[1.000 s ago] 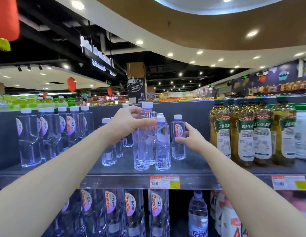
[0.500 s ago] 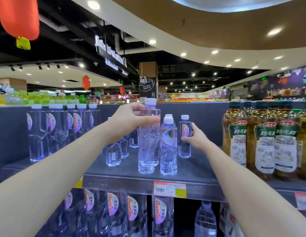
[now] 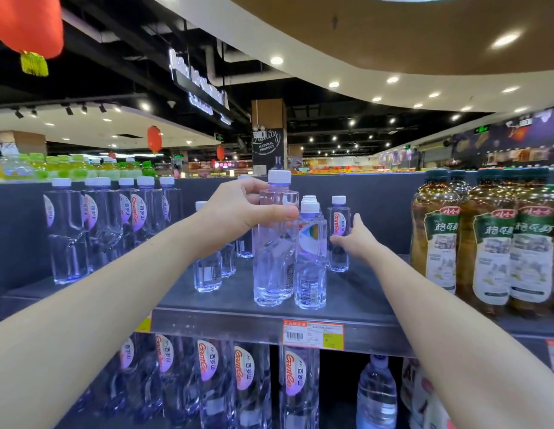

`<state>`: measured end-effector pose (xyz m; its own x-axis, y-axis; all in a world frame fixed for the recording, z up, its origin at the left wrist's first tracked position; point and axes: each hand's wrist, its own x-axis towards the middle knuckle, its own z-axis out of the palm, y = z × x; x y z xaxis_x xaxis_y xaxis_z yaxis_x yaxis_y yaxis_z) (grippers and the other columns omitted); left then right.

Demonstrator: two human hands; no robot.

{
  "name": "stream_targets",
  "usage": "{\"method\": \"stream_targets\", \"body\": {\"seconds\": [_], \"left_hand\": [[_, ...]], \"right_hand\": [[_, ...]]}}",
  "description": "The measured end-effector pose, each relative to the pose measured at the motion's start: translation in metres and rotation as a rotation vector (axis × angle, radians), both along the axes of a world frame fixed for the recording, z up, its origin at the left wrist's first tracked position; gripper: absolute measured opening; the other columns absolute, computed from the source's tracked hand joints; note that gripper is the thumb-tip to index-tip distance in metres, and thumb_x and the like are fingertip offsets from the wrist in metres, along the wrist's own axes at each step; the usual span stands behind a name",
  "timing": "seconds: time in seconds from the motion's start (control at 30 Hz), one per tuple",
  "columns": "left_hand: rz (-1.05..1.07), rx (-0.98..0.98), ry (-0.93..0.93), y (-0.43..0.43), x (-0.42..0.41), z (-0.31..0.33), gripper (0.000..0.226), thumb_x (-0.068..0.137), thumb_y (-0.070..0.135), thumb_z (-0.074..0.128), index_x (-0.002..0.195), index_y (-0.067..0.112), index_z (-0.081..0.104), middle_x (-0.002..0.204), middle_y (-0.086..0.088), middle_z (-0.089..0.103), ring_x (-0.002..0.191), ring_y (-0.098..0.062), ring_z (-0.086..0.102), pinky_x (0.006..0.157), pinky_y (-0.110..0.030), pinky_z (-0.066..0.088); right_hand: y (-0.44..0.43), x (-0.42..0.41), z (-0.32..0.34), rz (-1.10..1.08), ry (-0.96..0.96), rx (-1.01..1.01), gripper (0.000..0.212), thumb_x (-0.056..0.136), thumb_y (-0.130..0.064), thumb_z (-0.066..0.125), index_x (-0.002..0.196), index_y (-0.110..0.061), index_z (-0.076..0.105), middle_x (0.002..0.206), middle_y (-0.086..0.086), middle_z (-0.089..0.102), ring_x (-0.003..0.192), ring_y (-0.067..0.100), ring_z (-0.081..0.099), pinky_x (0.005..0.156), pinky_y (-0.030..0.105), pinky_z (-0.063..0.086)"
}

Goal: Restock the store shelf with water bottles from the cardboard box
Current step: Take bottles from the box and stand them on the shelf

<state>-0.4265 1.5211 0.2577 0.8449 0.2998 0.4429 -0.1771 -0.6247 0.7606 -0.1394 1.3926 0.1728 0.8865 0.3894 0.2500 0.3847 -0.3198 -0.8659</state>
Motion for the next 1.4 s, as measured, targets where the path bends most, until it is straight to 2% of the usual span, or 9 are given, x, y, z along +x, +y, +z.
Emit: {"method": "stream_targets", "body": {"seconds": [0.1,0.23,0.3,0.47,0.57,0.7,0.87,1.07,1.4], "left_hand": [[-0.003,0.014,-0.012,-0.005,0.002,0.002,0.039,0.079,0.030,0.088,0.105,0.029,0.060,0.072,0.026,0.075,0.068,0.012,0.070,0.061,-0.004,0.048],[-0.016,0.052,0.007,-0.017,0.010,0.006,0.061,0.069,0.045,0.094,0.117,0.021,0.065,0.087,0.011,0.081,0.086,0.001,0.076,0.096,-0.027,0.056],[-0.005,0.068,-0.014,-0.023,0.016,0.007,0.066,0.065,0.049,0.095,0.118,0.021,0.065,0.087,0.013,0.080,0.083,0.004,0.074,0.085,-0.019,0.056],[0.014,0.045,-0.062,-0.043,0.033,0.006,0.083,0.057,0.057,0.097,0.122,0.021,0.062,0.106,0.001,0.076,0.098,-0.012,0.075,0.084,-0.030,0.061],[0.002,0.028,-0.077,-0.057,0.034,0.007,0.072,0.062,0.050,0.096,0.118,0.020,0.061,0.108,-0.006,0.074,0.092,-0.011,0.072,0.069,-0.023,0.055],[-0.017,0.016,-0.076,-0.067,0.037,0.006,0.067,0.063,0.051,0.096,0.112,0.022,0.061,0.107,0.002,0.075,0.095,-0.010,0.071,0.084,-0.027,0.056],[-0.018,0.011,-0.080,-0.079,0.046,0.001,0.070,0.052,0.058,0.097,0.103,0.025,0.063,0.103,-0.002,0.077,0.098,-0.018,0.075,0.093,-0.048,0.059],[-0.068,0.107,-0.060,-0.071,0.024,0.017,0.070,0.073,0.057,0.087,0.128,0.024,0.060,0.107,0.014,0.075,0.098,0.000,0.070,0.081,-0.027,0.057],[0.008,0.199,-0.123,-0.039,0.002,0.017,0.061,0.081,0.058,0.081,0.130,0.030,0.058,0.108,0.016,0.075,0.098,0.003,0.069,0.074,-0.020,0.049]], "right_hand": [[-0.009,-0.028,0.011,-0.185,0.031,0.031,0.080,0.092,-0.017,0.073,0.156,-0.005,0.026,0.142,0.015,0.056,0.117,0.031,0.061,0.089,0.039,0.051],[-0.025,-0.064,0.030,-0.257,-0.045,0.158,0.049,0.095,-0.006,0.055,0.143,-0.009,0.049,0.137,0.014,0.057,0.108,0.029,0.059,0.071,0.027,0.044],[-0.033,-0.086,0.043,-0.196,-0.086,0.269,0.037,0.089,-0.008,0.054,0.124,-0.016,0.063,0.124,0.010,0.066,0.096,0.026,0.066,0.060,0.028,0.049],[-0.063,-0.149,0.069,0.087,-0.160,0.332,0.018,0.085,-0.008,0.061,0.093,-0.023,0.066,0.093,0.004,0.072,0.088,0.029,0.075,0.084,0.051,0.062],[-0.080,-0.163,0.069,0.223,-0.162,0.227,0.030,0.084,-0.003,0.059,0.108,-0.020,0.065,0.103,0.009,0.071,0.090,0.028,0.071,0.093,0.056,0.058],[-0.109,-0.171,0.066,0.376,-0.066,0.156,0.053,0.084,-0.009,0.073,0.131,-0.027,0.057,0.121,0.006,0.068,0.110,0.022,0.070,0.101,0.042,0.056],[-0.099,-0.175,0.046,0.105,-0.281,0.122,0.070,0.056,-0.052,0.089,0.118,-0.039,0.061,0.106,-0.001,0.074,0.096,0.019,0.073,0.085,0.049,0.062],[-0.108,-0.156,0.044,0.111,-0.171,0.247,0.057,0.065,-0.032,0.093,0.115,-0.038,0.067,0.104,0.010,0.076,0.094,0.026,0.076,0.087,0.054,0.061],[-0.071,-0.111,0.002,0.065,-0.111,0.170,0.052,0.073,-0.016,0.091,0.118,-0.028,0.067,0.099,0.003,0.076,0.092,0.020,0.075,0.091,0.047,0.060]]}}
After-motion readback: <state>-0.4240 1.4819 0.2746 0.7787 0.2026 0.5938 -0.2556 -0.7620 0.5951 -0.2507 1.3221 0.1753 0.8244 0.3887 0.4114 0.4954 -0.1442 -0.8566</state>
